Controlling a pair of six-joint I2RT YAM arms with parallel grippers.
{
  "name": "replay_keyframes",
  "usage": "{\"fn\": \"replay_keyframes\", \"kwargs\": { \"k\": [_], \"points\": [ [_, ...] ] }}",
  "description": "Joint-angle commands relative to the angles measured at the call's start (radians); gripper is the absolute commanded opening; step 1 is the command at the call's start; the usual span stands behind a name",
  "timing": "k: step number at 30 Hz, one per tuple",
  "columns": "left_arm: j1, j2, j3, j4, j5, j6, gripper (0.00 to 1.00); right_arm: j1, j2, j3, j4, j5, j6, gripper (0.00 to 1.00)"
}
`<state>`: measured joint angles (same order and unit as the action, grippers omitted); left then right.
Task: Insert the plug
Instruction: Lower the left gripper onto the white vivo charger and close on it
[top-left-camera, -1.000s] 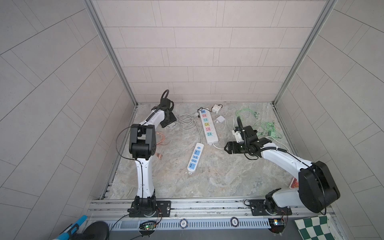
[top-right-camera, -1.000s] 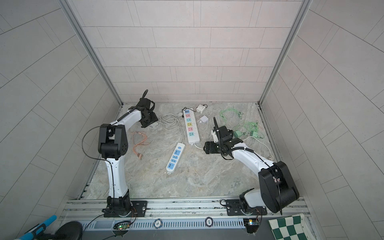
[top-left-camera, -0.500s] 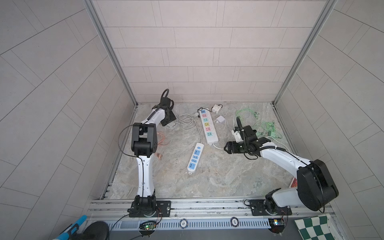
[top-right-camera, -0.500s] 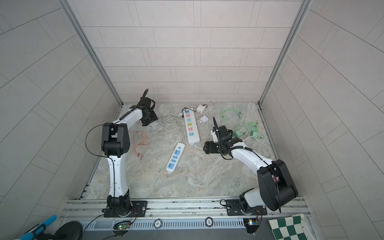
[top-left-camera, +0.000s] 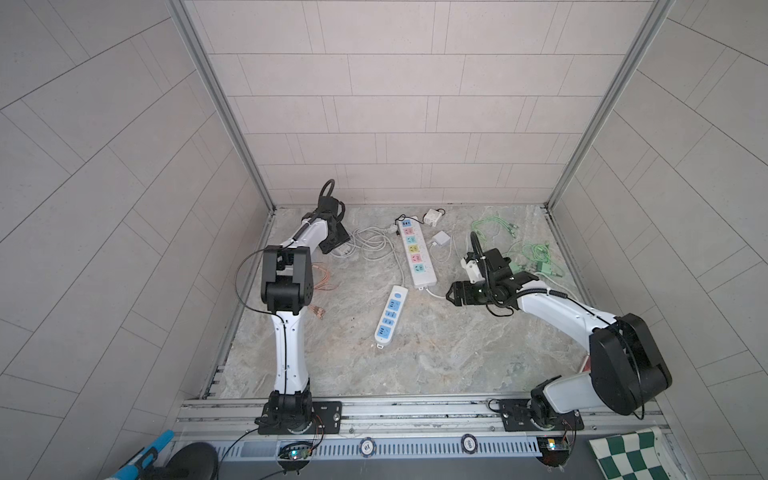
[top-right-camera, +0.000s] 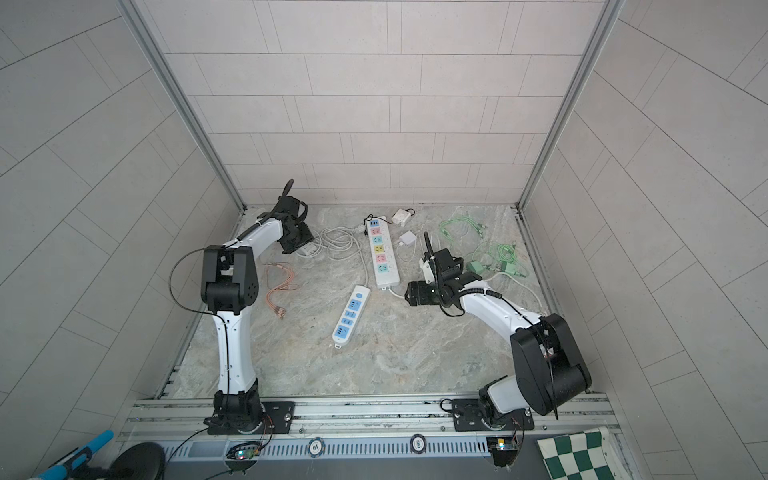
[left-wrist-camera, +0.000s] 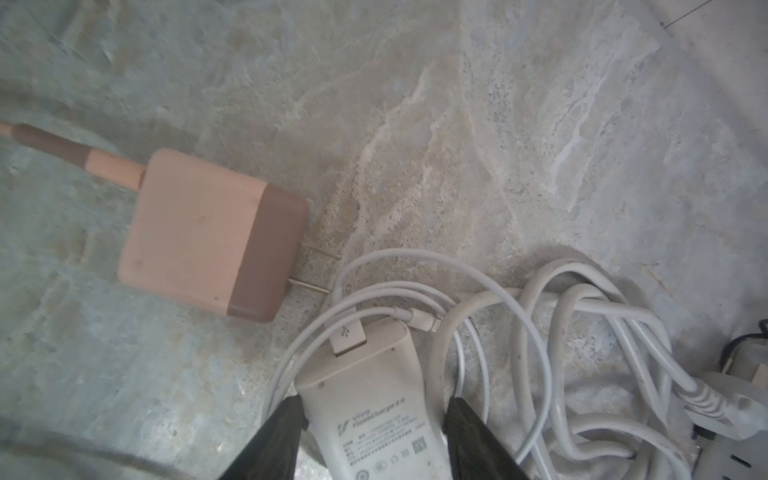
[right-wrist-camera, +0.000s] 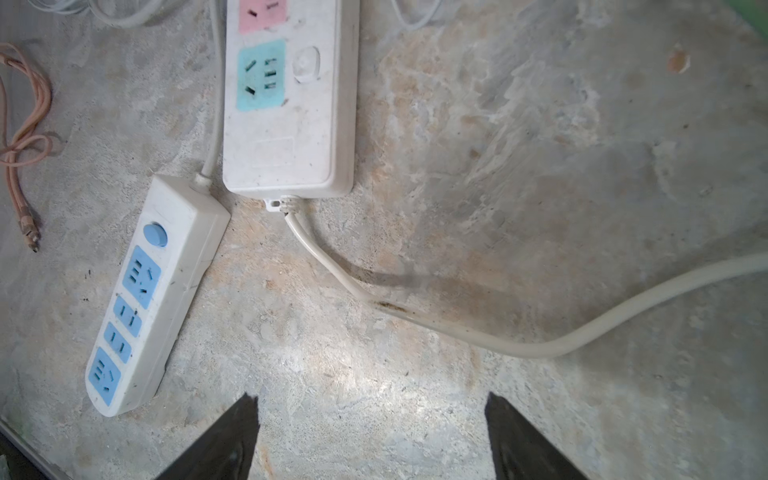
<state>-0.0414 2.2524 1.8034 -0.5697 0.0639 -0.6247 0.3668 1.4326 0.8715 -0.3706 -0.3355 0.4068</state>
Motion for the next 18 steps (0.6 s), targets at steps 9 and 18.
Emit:
{"fn": "replay_keyframes", "kwargs": {
  "k": [9,18],
  "points": [
    [0.011,0.063,0.030,-0.065,0.007,0.011,0.57,0.015,0.015,0.020,-0.021,-0.004,-0.008,0.86],
    [0.012,0.018,-0.047,-0.045,0.002,0.020,0.56,0.015,0.033,0.021,-0.019,-0.011,-0.011,0.86]
  ]
}}
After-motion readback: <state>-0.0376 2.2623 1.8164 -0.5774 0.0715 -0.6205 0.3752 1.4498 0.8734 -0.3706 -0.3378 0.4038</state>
